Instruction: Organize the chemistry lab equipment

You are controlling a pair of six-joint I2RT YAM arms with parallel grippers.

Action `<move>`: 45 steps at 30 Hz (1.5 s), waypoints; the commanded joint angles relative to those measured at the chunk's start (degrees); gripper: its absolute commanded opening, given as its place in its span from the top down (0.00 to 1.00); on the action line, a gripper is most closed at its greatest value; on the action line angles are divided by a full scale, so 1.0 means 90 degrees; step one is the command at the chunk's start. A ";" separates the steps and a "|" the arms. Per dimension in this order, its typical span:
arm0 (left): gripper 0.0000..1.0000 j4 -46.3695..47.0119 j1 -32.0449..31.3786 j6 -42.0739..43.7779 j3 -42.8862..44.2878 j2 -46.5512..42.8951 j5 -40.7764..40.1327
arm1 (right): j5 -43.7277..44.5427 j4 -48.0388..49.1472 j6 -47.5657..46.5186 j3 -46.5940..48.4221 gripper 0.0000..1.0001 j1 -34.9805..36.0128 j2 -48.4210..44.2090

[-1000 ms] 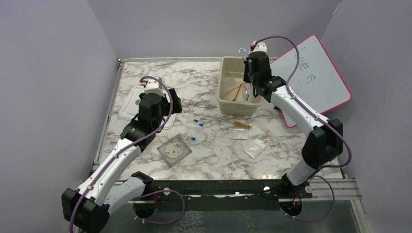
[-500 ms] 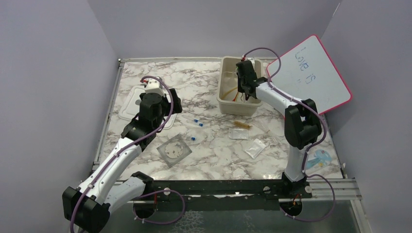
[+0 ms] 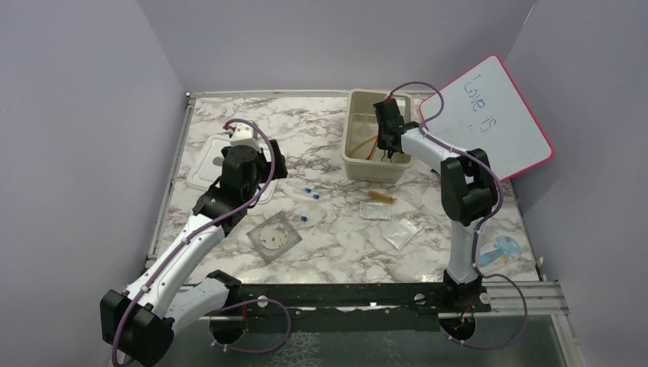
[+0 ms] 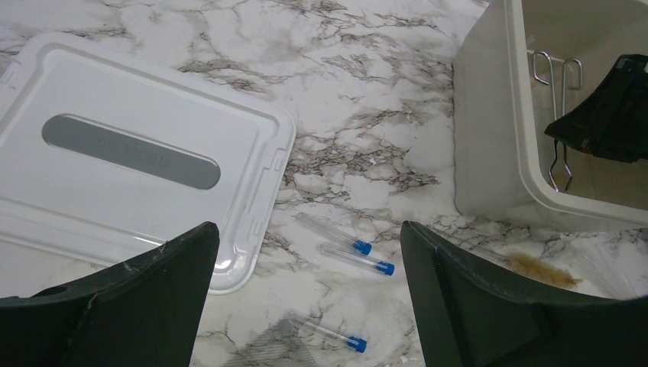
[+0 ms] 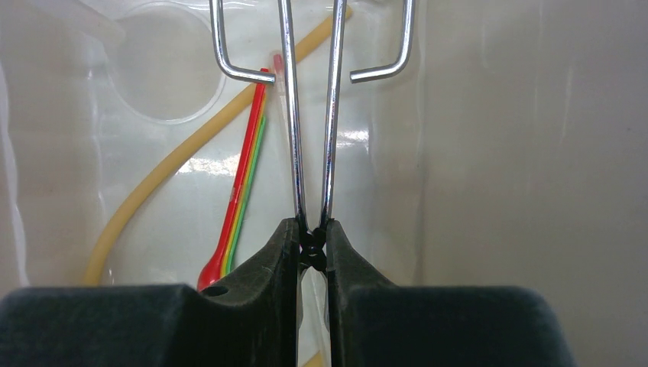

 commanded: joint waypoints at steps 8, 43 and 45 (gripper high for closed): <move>0.09 -0.0028 0.0022 0.0028 0.0049 -0.0022 -0.0051 | -0.0536 -0.0193 -0.0182 0.0460 0.62 -0.0010 -0.0351; 0.09 -0.0148 0.0039 -0.0022 0.0164 -0.0319 -0.0526 | -0.0065 0.1465 -0.4724 -0.3721 0.64 0.2814 -0.3178; 0.09 -0.0143 0.0038 -0.0019 0.0160 -0.0331 -0.0498 | 0.0106 0.1741 -0.4794 -0.3743 0.63 0.2825 -0.2840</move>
